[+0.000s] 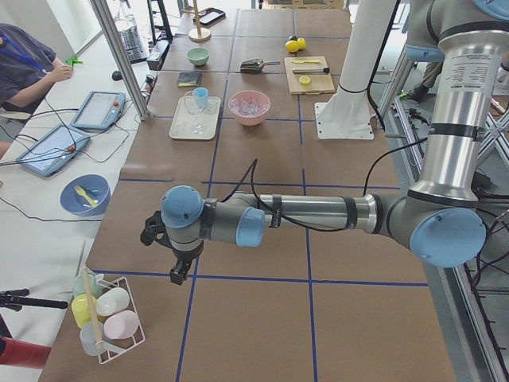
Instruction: Put ice in cup with scoop
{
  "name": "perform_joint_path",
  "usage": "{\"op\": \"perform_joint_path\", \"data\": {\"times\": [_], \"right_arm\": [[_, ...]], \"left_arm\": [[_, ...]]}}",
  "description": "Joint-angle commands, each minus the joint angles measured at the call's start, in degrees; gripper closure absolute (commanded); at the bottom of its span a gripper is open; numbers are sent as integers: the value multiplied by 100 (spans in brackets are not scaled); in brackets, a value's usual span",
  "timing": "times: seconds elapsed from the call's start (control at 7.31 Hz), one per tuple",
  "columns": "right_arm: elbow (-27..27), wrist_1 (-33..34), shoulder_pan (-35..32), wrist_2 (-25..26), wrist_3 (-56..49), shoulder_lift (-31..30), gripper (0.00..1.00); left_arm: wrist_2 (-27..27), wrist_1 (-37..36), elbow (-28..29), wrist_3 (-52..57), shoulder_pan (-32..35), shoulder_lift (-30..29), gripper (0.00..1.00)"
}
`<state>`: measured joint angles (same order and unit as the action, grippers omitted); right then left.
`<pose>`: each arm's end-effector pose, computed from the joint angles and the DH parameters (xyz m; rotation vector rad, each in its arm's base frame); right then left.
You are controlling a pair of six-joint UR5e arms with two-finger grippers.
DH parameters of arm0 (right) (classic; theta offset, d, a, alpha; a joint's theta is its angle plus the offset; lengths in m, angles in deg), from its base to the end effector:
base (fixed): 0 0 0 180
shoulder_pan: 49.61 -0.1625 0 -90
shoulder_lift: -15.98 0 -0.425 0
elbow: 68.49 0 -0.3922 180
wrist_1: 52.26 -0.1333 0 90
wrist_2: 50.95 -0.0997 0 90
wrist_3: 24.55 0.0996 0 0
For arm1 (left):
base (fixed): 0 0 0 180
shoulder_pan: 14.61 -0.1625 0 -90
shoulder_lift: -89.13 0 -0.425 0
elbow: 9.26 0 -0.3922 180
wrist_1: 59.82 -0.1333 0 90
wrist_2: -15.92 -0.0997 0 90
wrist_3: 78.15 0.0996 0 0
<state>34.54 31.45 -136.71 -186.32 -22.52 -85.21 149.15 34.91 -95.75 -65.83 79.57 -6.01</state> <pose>0.0412 -0.4207 0.6220 0.1003 -0.7956 -0.0705 -0.1041 -0.5311 0.6357 0.2130 0.7317 0.1770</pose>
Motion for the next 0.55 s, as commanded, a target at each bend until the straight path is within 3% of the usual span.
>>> {"op": "perform_joint_path", "data": {"times": [0.0, 0.27, 0.41], "right_arm": [[-29, -30, 0, 72, -9, 11, 0], [-20, -74, 0, 73, -18, 3, 0], [-29, -65, 0, 82, -18, -23, 0]], "left_arm": [[-149, -551, -106, 51, 4, 74, 0], [-70, -569, -342, -27, -5, 48, 0], [348, -534, -299, -254, -5, 91, 0]]}}
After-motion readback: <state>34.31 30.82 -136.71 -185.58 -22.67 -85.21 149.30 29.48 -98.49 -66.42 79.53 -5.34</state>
